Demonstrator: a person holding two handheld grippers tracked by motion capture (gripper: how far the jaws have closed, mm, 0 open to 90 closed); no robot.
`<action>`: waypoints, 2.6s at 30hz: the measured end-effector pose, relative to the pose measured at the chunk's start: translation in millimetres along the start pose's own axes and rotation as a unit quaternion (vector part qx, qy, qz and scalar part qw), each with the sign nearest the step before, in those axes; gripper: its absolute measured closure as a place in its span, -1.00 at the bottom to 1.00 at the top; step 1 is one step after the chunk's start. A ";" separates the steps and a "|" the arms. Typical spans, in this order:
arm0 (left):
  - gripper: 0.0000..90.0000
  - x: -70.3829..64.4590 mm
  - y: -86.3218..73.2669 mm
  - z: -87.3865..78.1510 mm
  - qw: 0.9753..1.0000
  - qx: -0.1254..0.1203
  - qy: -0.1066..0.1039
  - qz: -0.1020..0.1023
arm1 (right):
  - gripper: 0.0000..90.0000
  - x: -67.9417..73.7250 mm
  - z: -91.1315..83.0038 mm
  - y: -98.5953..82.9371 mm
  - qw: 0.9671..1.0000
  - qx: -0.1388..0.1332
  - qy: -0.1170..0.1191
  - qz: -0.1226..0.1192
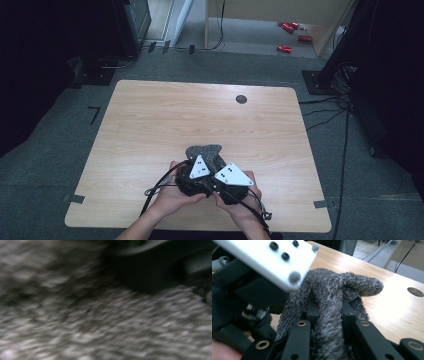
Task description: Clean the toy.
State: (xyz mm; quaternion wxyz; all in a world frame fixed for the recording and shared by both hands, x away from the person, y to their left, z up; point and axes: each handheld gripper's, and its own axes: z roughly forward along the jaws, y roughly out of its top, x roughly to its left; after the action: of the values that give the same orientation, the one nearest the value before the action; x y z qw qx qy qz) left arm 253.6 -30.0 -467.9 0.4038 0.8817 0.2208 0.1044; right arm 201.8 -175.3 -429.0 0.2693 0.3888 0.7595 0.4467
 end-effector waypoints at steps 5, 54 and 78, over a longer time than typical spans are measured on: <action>-0.22 5.8 0.2 -4.1 1.000 -0.003 0.007 0.000 | 0.69 -17.1 -1.8 -1.6 1.000 -0.002 -0.011 0.025; -0.22 14.1 -0.9 -8.2 1.000 -0.018 -0.001 -0.017 | 0.69 -22.0 -6.2 0.6 1.000 -0.013 0.004 0.025; -0.22 3.5 1.1 -4.9 1.000 -0.014 -0.005 0.001 | 0.71 -2.3 -4.6 6.3 1.000 -0.008 0.028 0.002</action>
State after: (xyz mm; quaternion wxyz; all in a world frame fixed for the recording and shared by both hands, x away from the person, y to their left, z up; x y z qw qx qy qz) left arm 255.2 -25.7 -463.8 0.4169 0.8768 0.2160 0.1031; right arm 201.8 -177.5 -421.2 0.2501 0.3753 0.7622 0.4644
